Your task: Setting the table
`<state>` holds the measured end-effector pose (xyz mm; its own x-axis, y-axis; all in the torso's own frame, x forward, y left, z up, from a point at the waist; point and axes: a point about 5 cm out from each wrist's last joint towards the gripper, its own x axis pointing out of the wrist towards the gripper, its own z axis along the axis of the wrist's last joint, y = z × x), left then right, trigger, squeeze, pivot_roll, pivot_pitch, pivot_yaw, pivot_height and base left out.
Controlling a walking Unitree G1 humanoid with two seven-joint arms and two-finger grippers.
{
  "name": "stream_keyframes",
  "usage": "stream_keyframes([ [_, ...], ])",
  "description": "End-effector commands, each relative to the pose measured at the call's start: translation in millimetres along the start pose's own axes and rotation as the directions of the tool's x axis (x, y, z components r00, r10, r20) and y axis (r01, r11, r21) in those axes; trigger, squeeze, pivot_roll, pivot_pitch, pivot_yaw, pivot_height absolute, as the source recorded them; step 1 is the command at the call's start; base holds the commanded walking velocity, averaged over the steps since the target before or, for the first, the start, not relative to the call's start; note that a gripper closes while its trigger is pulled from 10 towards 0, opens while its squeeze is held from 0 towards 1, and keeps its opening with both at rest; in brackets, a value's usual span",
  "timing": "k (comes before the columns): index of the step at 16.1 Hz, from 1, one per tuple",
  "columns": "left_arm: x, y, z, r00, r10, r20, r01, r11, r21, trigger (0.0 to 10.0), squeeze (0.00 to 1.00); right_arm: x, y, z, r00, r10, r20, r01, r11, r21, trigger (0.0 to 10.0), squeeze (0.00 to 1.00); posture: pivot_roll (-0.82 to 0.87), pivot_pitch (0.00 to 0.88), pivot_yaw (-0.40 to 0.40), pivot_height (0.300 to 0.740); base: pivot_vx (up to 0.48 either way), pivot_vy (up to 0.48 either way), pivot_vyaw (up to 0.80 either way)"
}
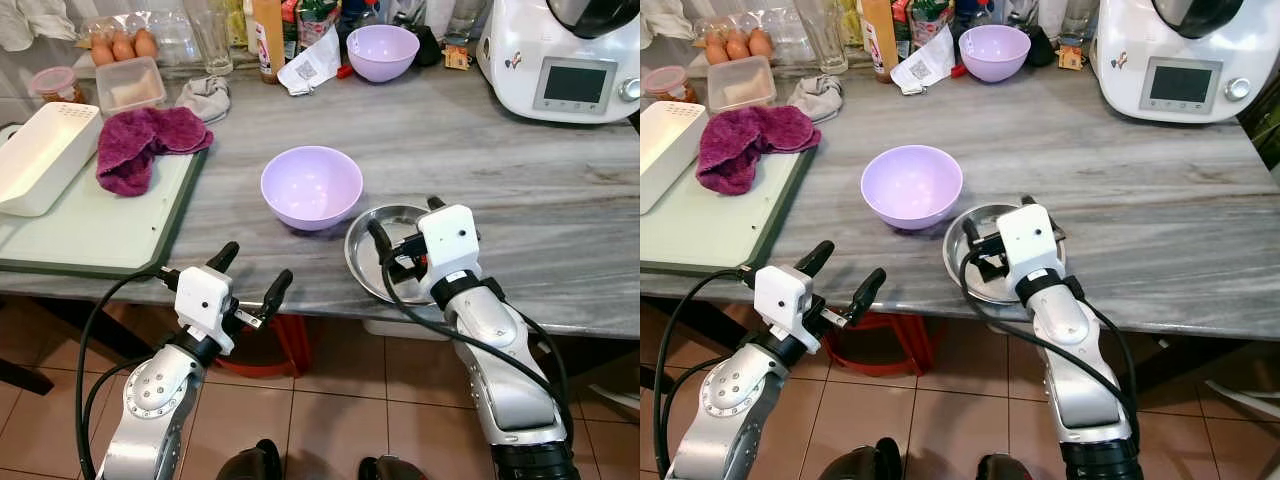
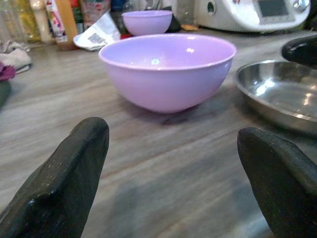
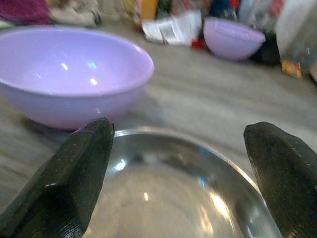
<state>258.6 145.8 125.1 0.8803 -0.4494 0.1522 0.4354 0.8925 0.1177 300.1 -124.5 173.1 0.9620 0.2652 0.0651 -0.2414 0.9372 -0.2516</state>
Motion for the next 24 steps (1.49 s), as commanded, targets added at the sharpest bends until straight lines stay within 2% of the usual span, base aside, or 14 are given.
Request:
stream_keyframes([
  [1,-2.8,4.2,-4.3,0.999,0.022,-0.033,-0.022,1.0,0.013,10.0,0.0,-1.0,-4.8,-6.0,0.998,-0.047,-0.052,0.048,0.998,0.028,10.0,0.0,-0.13,0.173,0.023,0.74,0.0,0.0,0.0],
  [3,-3.1,7.6,-5.5,0.998,0.044,-0.05,-0.043,0.999,0.021,10.0,0.0,1.4,-7.3,-10.2,0.993,-0.07,-0.091,0.075,0.996,0.053,10.0,0.0,-0.13,0.173,0.025,0.74,0.0,0.0,0.0],
  [9,-6.1,9.8,-8.2,0.995,0.059,-0.076,-0.057,0.998,0.024,10.0,0.0,4.6,5.0,-19.6,0.985,-0.034,-0.167,0.049,0.995,0.089,10.0,0.0,-0.12,0.183,0.028,0.74,0.0,0.0,0.0],
  [12,-7.0,10.1,-8.9,0.994,0.062,-0.085,-0.06,0.998,0.027,10.0,0.0,6.5,4.8,-25.5,0.981,-0.038,-0.19,0.058,0.993,0.099,10.0,0.0,-0.11,0.19,0.031,0.74,0.0,0.0,0.0],
  [22,-11.8,9.8,-7.3,0.994,0.061,-0.095,-0.058,0.998,0.029,10.0,0.0,21.6,0.6,-31.4,0.977,-0.036,-0.212,0.061,0.992,0.111,10.0,0.0,-0.09,0.211,0.039,0.74,0.0,0.0,0.0],
  [24,-13.1,9.6,-7.0,0.993,0.058,-0.101,-0.055,0.998,0.03,10.0,0.0,29.6,2.0,-31.6,0.978,-0.02,-0.209,0.044,0.993,0.112,10.0,0.0,-0.08,0.215,0.042,0.74,0.0,0.0,0.0],
])
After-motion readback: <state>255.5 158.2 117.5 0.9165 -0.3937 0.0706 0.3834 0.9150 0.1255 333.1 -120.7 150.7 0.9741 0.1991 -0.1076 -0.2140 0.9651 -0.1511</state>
